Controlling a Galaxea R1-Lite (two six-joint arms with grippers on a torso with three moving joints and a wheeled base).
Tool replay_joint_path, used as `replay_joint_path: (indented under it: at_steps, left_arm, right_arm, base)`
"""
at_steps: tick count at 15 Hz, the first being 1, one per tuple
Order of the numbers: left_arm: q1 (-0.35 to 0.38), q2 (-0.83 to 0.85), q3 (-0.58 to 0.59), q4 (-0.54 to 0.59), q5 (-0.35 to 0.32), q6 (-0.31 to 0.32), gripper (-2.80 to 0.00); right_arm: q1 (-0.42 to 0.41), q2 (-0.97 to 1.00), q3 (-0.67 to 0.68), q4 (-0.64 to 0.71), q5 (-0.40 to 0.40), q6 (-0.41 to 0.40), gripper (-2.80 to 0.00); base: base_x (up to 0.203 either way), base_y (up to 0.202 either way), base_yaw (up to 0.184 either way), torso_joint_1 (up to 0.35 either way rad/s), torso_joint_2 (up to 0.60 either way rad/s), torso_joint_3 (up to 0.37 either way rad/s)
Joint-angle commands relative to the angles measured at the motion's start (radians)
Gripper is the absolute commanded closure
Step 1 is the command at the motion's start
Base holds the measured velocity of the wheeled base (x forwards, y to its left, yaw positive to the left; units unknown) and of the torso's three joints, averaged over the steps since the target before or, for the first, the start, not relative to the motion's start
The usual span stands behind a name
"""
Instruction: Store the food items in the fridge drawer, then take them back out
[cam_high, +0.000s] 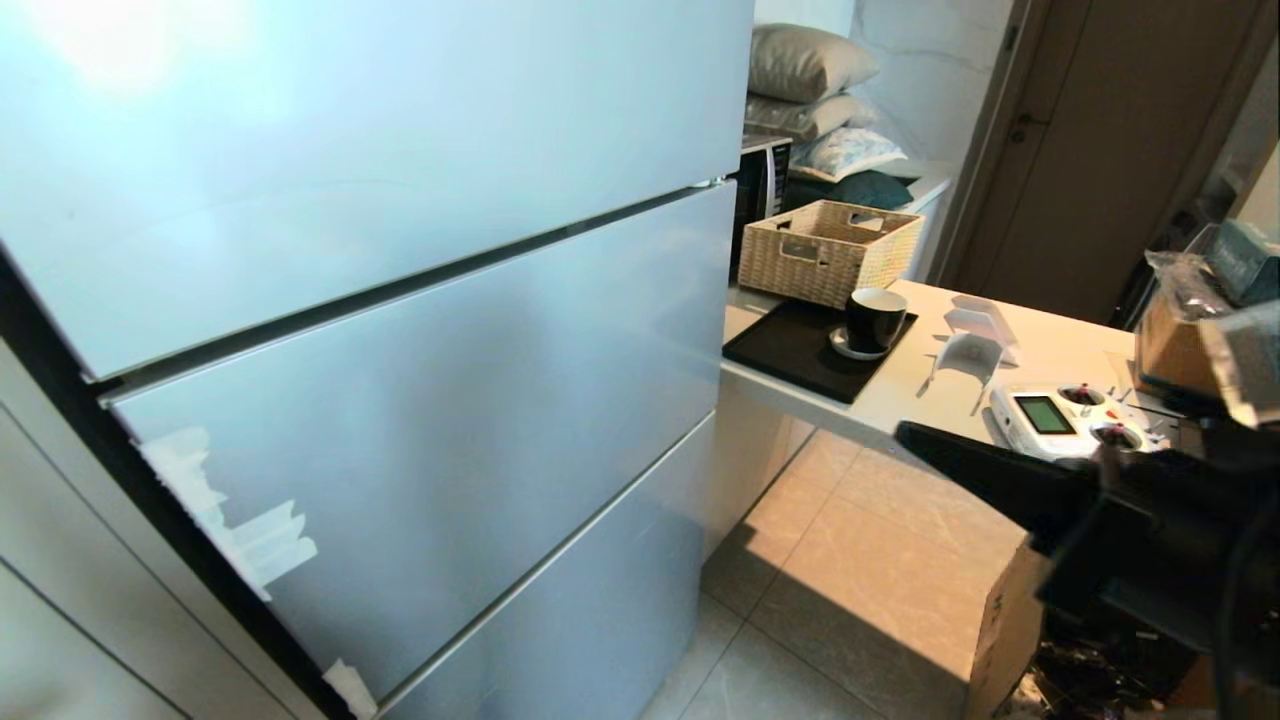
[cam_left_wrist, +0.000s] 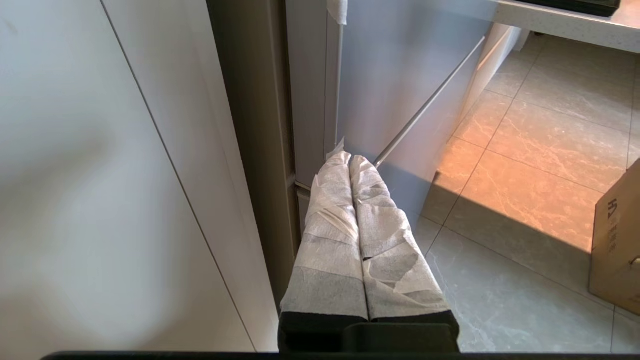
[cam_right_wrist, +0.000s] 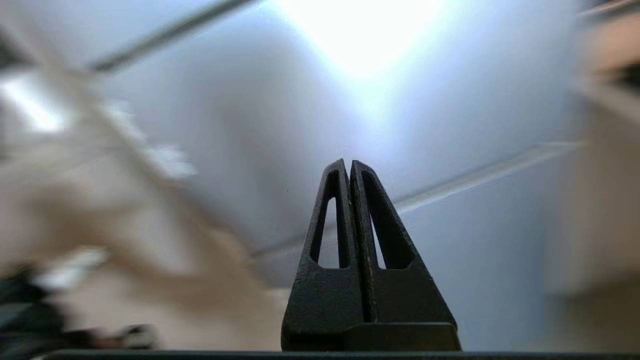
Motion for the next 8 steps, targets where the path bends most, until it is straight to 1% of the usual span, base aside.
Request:
replay_joint_path:
  at_steps: [1,2,3,4,5,6,8]
  left_arm:
    - [0.000,0.000,0.000,0.000,0.000,0.000,0.00]
    - [0.000,0.000,0.000,0.000,0.000,0.000,0.00]
    - [0.000,0.000,0.000,0.000,0.000,0.000,0.00]
    - [0.000,0.000,0.000,0.000,0.000,0.000,0.00]
    - [0.000,0.000,0.000,0.000,0.000,0.000,0.00]
    - [0.000,0.000,-0.001,0.003,0.000,0.000,0.00]
    - [0.000,0.000,0.000,0.000,0.000,0.000,0.00]
  right_arm:
    - [-0.059,-0.280,0.075,0.120,-0.120,-0.118,0.00]
    - [-0.128,-0.395,0.137,0.184,-0.152,-0.192,0.00]
    - [-0.209,-0.503,0.198,0.245,-0.159,-0.255,0.00]
    - [-0.299,-0.624,0.263,0.316,-0.143,-0.308,0.00]
    - [-0.376,-0.747,0.308,0.416,-0.117,-0.345,0.00]
    - [-0.430,-0.845,0.335,0.524,-0.097,-0.366,0.00]
    - [-0.512,-0.967,0.382,0.780,-0.061,-0.374,0.00]
  base:
    - [0.000,0.000,0.000,0.000,0.00,0.000]
    - [0.000,0.000,0.000,0.000,0.00,0.000]
    - [0.000,0.000,0.000,0.000,0.00,0.000]
    - [0.000,0.000,0.000,0.000,0.00,0.000]
    - [0.000,0.000,0.000,0.000,0.00,0.000]
    - [0.000,0.000,0.000,0.000,0.00,0.000]
    - [0.000,0.000,0.000,0.000,0.00,0.000]
